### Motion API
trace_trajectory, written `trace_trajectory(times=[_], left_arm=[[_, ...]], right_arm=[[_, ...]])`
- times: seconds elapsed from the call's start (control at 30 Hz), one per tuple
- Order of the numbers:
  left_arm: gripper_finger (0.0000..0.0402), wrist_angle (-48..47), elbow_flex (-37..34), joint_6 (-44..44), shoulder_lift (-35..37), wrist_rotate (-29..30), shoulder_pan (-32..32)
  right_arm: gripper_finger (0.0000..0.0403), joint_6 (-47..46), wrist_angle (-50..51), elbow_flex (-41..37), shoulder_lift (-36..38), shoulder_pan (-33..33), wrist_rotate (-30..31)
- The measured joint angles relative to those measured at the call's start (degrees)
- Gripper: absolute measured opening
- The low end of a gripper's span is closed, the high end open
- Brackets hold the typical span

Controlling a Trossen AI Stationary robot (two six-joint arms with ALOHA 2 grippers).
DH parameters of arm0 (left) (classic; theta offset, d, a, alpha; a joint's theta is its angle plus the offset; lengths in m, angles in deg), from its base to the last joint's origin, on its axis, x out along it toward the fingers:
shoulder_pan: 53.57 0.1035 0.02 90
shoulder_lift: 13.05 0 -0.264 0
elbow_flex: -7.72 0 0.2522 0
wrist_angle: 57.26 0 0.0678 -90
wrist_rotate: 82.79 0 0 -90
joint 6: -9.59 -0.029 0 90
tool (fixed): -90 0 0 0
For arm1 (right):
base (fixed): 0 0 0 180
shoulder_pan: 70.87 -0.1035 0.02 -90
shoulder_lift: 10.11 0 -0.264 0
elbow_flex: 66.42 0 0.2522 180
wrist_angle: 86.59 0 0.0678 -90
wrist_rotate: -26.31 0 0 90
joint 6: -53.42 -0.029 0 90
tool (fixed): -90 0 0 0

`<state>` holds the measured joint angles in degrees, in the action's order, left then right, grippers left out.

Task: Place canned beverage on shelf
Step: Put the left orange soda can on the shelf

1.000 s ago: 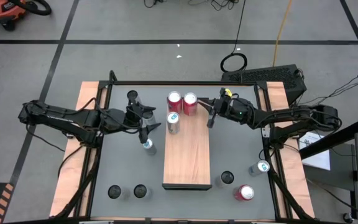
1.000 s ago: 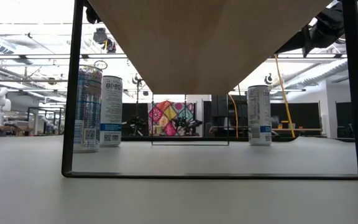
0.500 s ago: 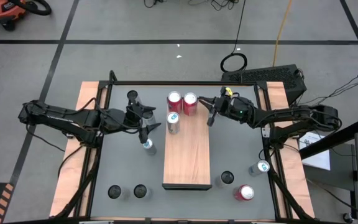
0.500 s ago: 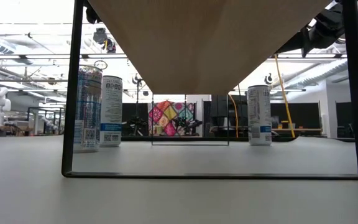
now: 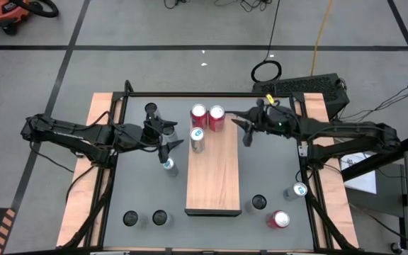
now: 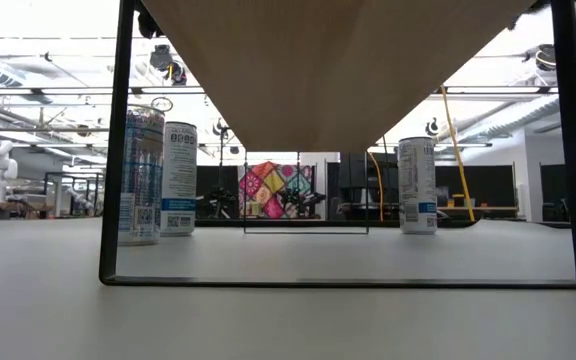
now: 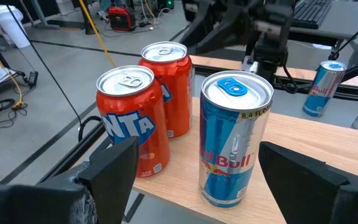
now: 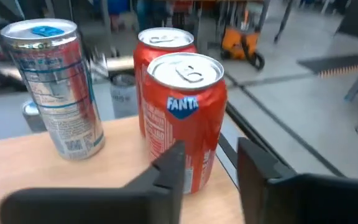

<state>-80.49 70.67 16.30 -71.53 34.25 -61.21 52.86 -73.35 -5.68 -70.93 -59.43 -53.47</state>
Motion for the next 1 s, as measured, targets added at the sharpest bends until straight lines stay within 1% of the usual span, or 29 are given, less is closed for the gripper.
trace_trajectory(times=[0.1,0.17,0.23,0.3,0.4,0.47,0.6,0.83,1.0], left_arm=[[0.0328,-0.2,0.0,0.0,0.0,0.0,0.0],[0.0328,-0.4,0.0,0.0,0.0,0.0,0.0],[0.0328,-1.2,0.0,0.0,0.0,0.0,0.0],[0.0328,-2.3,0.0,0.0,0.0,0.1,0.0],[0.0328,-3.7,0.0,0.1,0.0,0.4,0.0],[0.0328,-3.8,0.0,0.1,0.0,0.4,0.0],[0.0328,-4.2,0.0,0.5,0.0,0.4,0.0],[0.0328,-4.2,0.0,1.3,0.0,0.4,-0.8],[0.0328,-4.2,0.0,1.5,0.0,0.4,-1.1]], right_arm=[[0.0145,0.7,8.8,8.1,-1.9,0.0,0.0],[0.0182,1.7,12.4,12.4,-3.4,0.1,-1.8],[0.0219,1.7,13.7,15.8,-5.2,0.3,-6.3],[0.0255,1.7,14.4,18.8,-6.9,0.5,-9.0],[0.0300,1.7,16.6,22.7,-9.5,0.8,-8.8],[0.0321,1.5,18.3,24.3,-11.5,1.3,-8.8],[0.0342,1.0,19.1,24.9,-14.6,2.0,-8.8],[0.0344,0.1,18.9,25.0,-17.2,2.1,-8.7],[0.0344,0.2,18.5,25.0,-18.2,2.7,-7.0]])
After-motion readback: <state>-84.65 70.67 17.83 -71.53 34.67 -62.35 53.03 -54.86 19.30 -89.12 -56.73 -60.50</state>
